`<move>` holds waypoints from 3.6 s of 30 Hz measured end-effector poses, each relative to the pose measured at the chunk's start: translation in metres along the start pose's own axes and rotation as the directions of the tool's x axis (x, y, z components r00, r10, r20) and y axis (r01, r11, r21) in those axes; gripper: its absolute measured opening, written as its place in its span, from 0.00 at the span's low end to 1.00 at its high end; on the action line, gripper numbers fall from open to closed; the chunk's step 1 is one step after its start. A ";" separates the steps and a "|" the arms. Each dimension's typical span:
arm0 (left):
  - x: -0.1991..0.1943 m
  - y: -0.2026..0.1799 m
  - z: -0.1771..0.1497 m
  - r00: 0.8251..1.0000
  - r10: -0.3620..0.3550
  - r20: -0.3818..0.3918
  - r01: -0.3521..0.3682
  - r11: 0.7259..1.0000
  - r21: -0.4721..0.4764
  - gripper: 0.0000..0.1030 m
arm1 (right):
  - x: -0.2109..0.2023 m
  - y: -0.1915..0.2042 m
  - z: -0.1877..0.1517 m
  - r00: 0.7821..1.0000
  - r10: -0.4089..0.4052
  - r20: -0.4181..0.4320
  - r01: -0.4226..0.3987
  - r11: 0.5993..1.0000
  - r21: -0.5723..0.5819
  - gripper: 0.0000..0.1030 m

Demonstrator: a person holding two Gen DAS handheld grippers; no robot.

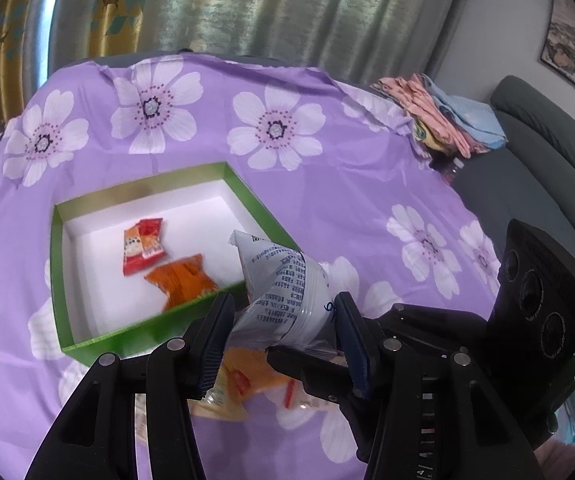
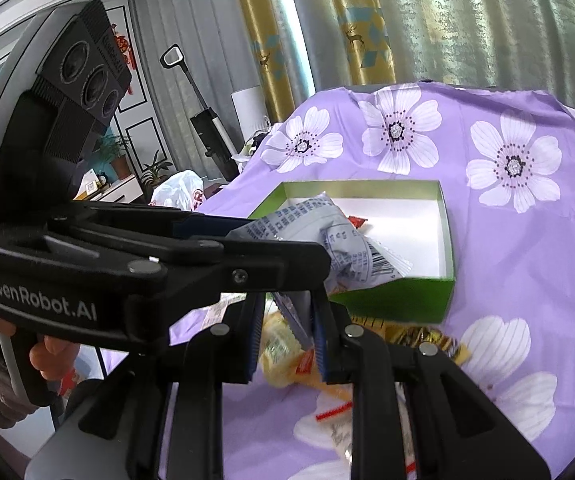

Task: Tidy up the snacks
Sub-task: 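Lift the white packet with the left tool and carry it over the box, then open the left tool to drop the white packet into the box, then withdraw the open left tool from the box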

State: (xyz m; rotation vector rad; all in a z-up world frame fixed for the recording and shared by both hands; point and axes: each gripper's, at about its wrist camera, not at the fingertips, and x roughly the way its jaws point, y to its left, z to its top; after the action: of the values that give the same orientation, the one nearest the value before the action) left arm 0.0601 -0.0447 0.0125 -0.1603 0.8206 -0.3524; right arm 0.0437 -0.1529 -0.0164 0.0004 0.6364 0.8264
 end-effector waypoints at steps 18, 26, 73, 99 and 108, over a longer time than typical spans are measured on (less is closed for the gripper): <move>0.030 0.064 0.057 0.999 0.049 -0.006 -0.049 0.996 -0.079 0.51 | 0.067 -0.023 0.065 0.999 0.019 -0.036 -0.020 1.000 -0.025 0.22; 0.069 0.093 0.041 0.996 0.042 -0.083 -0.055 0.985 -0.164 0.51 | 0.109 -0.036 0.049 0.988 0.030 -0.153 -0.027 0.999 0.016 0.22; -0.027 0.026 -0.002 0.975 0.215 0.053 -0.214 0.976 -0.029 0.95 | -0.003 -0.009 0.009 0.994 -0.095 -0.056 0.101 0.987 0.124 0.72; -0.013 -0.012 -0.092 0.990 -0.113 -0.083 0.097 0.980 -0.175 0.98 | -0.100 -0.037 -0.076 0.958 -0.274 -0.085 0.287 0.920 0.266 0.81; 0.021 -0.013 -0.119 0.978 -0.071 -0.194 0.029 0.977 -0.211 0.98 | -0.079 -0.040 -0.110 0.956 -0.234 -0.177 0.273 0.929 0.249 0.80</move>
State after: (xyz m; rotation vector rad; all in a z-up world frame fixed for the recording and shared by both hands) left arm -0.0181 -0.0654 -0.0788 -0.3450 1.0548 -0.3341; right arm -0.0269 -0.2616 -0.0742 0.1056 0.8636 0.4857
